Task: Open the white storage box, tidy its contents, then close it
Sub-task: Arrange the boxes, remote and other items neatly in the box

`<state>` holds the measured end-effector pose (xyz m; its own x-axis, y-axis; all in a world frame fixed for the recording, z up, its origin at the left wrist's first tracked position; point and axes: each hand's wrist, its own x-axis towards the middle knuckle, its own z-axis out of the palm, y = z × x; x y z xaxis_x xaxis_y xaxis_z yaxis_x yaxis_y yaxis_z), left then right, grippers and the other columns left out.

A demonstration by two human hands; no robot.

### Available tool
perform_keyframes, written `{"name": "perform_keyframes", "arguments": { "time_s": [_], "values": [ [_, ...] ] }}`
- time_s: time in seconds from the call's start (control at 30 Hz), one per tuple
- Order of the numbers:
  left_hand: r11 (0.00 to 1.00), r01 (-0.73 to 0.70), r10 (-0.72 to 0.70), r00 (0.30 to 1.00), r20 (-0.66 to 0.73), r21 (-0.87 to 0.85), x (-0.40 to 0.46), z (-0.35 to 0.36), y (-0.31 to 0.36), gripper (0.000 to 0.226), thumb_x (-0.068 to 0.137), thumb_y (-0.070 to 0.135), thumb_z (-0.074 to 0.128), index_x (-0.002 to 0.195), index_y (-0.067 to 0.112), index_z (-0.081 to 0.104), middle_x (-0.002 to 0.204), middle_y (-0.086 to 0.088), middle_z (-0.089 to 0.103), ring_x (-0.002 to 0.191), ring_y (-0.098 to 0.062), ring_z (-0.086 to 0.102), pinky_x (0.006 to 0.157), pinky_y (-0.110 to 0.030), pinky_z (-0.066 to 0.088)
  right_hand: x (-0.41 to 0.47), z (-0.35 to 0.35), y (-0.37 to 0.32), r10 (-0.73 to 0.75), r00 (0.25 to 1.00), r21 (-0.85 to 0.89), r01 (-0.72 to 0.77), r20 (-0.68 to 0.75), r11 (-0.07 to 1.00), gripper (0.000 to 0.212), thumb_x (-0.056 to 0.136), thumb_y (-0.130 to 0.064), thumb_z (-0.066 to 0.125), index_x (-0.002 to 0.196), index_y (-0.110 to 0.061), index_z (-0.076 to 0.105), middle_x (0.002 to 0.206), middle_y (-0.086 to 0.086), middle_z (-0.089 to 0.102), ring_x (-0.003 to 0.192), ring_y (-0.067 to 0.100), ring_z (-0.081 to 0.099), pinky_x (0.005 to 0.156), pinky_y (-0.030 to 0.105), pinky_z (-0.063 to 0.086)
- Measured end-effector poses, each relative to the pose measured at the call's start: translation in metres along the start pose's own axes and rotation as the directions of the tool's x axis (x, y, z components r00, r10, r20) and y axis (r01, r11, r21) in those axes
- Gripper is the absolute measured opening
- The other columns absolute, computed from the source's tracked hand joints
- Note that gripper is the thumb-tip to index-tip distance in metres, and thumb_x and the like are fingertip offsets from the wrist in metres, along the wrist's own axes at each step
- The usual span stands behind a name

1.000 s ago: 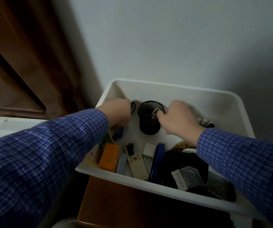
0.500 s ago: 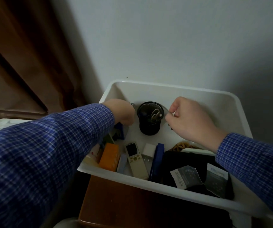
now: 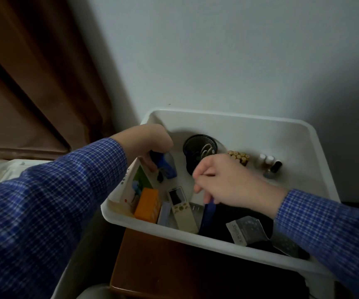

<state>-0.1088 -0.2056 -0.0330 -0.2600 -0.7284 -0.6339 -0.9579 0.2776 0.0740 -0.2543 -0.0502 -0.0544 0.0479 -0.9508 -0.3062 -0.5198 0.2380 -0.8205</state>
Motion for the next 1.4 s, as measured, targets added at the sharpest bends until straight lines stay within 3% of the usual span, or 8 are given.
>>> {"name": "perform_keyframes", "arguments": {
  "time_s": [0.13,0.43,0.57,0.73,0.9,1.03,1.17,1.4],
  "values": [
    [0.999,0.042,-0.042,0.999,-0.008,-0.012,-0.02,0.005,0.005,0.044,0.101,0.034,0.056,0.127,-0.002,0.061,0.121,-0.016,0.067,0.108,-0.029,0.063,0.073,-0.021,0.037,0.013,0.024,-0.01,0.079,0.995,0.121,-0.086,0.062,0.989,0.032,0.097,-0.011,0.049,0.126,-0.024,0.052,0.095,0.005,0.07,0.072,0.017,0.076,0.064,0.035,0.064],
    [1.0,0.022,-0.022,1.0,-0.003,0.017,-0.031,0.003,0.012,0.037,0.099,0.033,0.06,0.121,0.003,0.063,0.099,-0.007,0.071,0.081,-0.019,0.065,0.047,-0.017,0.038,0.034,0.056,-0.019,0.121,0.99,0.428,-0.142,0.078,0.892,0.063,0.094,-0.004,0.047,0.15,-0.032,0.036,0.126,0.0,0.056,0.101,0.024,0.065,0.094,0.049,0.056],
    [0.979,0.085,-0.098,0.993,-0.059,-0.187,-0.018,0.005,0.009,0.016,0.098,0.014,0.054,0.089,0.004,0.062,0.049,-0.005,0.067,0.041,-0.018,0.066,0.036,-0.02,0.047,0.041,0.06,-0.023,0.187,0.975,0.743,-0.211,0.117,0.635,0.047,0.091,0.003,0.049,0.118,-0.034,0.058,0.108,0.005,0.071,0.097,0.026,0.071,0.086,0.043,0.06],
    [0.96,0.224,-0.222,0.975,0.029,-0.169,-0.013,0.008,0.014,0.024,0.096,0.018,0.052,0.095,-0.004,0.061,0.064,-0.017,0.068,0.046,-0.025,0.064,0.033,-0.022,0.045,0.041,0.063,-0.027,0.254,0.93,0.931,-0.317,0.266,0.183,0.026,0.091,-0.002,0.047,0.109,-0.013,0.062,0.085,0.014,0.077,0.075,0.024,0.075,0.063,0.033,0.061],
    [0.938,0.144,-0.144,0.989,0.023,-0.314,-0.018,0.012,0.005,0.013,0.096,0.018,0.063,0.094,0.005,0.065,0.077,-0.009,0.071,0.06,-0.019,0.071,0.056,-0.029,0.06,0.049,0.069,-0.021,0.366,0.901,0.922,-0.324,0.232,0.214,0.017,0.093,-0.017,0.055,0.106,-0.014,0.065,0.104,0.019,0.069,0.101,0.035,0.071,0.09,0.048,0.057],
    [0.927,0.212,-0.196,0.977,0.082,-0.31,-0.015,0.024,0.007,0.042,0.103,0.024,0.054,0.13,-0.009,0.051,0.114,-0.023,0.066,0.108,-0.034,0.068,0.092,-0.037,0.056,0.054,0.071,-0.018,0.421,0.872,0.924,-0.345,0.25,0.164,0.022,0.093,-0.021,0.054,0.109,-0.013,0.067,0.102,0.021,0.07,0.092,0.036,0.072,0.077,0.048,0.061],
    [0.982,0.151,-0.151,0.989,0.012,-0.116,-0.008,0.019,0.015,0.029,0.104,0.026,0.049,0.103,0.0,0.064,0.072,-0.008,0.059,0.062,-0.018,0.063,0.052,-0.026,0.048,0.058,0.072,-0.017,0.442,0.853,0.936,-0.343,0.278,0.074,0.024,0.092,-0.018,0.053,0.111,-0.011,0.066,0.106,0.023,0.068,0.092,0.036,0.069,0.06,0.038,0.061],
    [0.974,0.092,-0.078,0.994,-0.073,0.208,0.007,0.022,0.015,0.045,0.1,0.042,0.051,0.067,0.012,0.052,0.064,-0.004,0.056,0.054,-0.017,0.054,0.049,-0.027,0.043,0.064,0.071,-0.011,0.468,0.849,0.941,-0.323,0.244,0.097,0.02,0.092,-0.016,0.054,0.107,-0.01,0.067,0.112,0.021,0.064,0.1,0.035,0.064,0.069,0.039,0.058]
  ]
}}
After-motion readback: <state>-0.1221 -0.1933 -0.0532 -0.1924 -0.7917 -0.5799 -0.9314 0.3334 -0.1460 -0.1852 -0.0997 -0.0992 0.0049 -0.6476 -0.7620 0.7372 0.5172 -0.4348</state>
